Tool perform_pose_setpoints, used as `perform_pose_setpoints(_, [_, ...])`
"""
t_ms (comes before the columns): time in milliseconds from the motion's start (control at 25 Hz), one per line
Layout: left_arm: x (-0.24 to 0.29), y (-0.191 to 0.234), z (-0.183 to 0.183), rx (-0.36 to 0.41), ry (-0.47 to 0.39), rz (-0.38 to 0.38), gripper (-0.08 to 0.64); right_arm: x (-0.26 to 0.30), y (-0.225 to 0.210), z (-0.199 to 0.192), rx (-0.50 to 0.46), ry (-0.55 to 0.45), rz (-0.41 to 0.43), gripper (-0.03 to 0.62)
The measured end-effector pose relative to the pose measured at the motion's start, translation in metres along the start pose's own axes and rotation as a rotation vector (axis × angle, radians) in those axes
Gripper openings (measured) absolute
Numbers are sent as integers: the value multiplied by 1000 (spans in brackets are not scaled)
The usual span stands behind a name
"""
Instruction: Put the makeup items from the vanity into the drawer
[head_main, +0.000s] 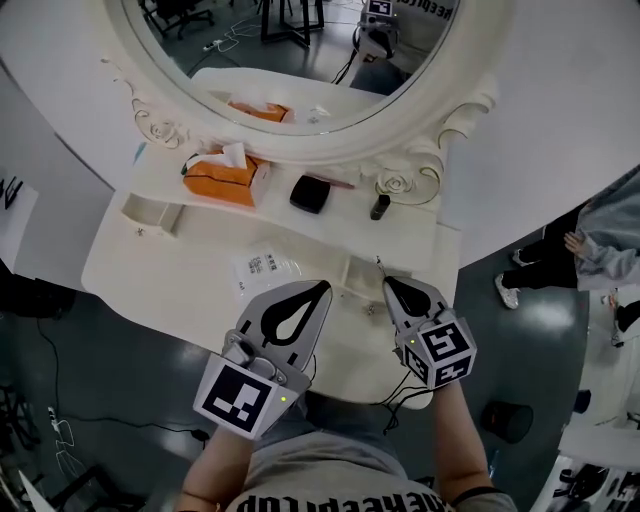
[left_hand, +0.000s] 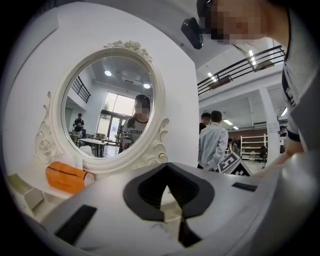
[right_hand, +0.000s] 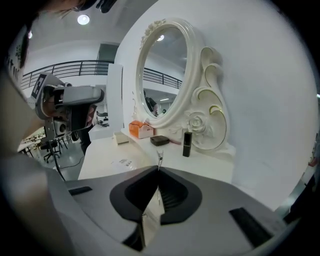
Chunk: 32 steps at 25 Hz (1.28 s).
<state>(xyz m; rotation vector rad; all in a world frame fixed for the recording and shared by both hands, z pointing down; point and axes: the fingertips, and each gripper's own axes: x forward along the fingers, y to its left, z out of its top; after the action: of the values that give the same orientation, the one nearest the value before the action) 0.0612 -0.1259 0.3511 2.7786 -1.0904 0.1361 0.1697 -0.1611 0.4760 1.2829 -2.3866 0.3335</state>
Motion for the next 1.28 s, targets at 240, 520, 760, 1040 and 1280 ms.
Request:
perform_pose_setpoints(240, [-5, 1, -3, -4, 2, 15, 8, 9, 5, -23, -35, 85, 7, 23])
perform_pose_setpoints(520, [-8, 0, -7, -6, 7, 12, 8, 14, 1, -36, -61, 128, -39, 29])
perform_pose_setpoints(760, [-11, 1, -7, -1, 9, 14, 8, 16, -3, -39, -52, 135, -62, 55])
perform_pose_setpoints(1040, [-10, 4, -4, 3, 3, 1, 8, 14, -4, -30, -45, 119, -86, 44])
perform_pose_setpoints(1280, [-5, 4, 0, 12, 2, -38, 8, 6, 1, -12, 39, 55, -81, 15])
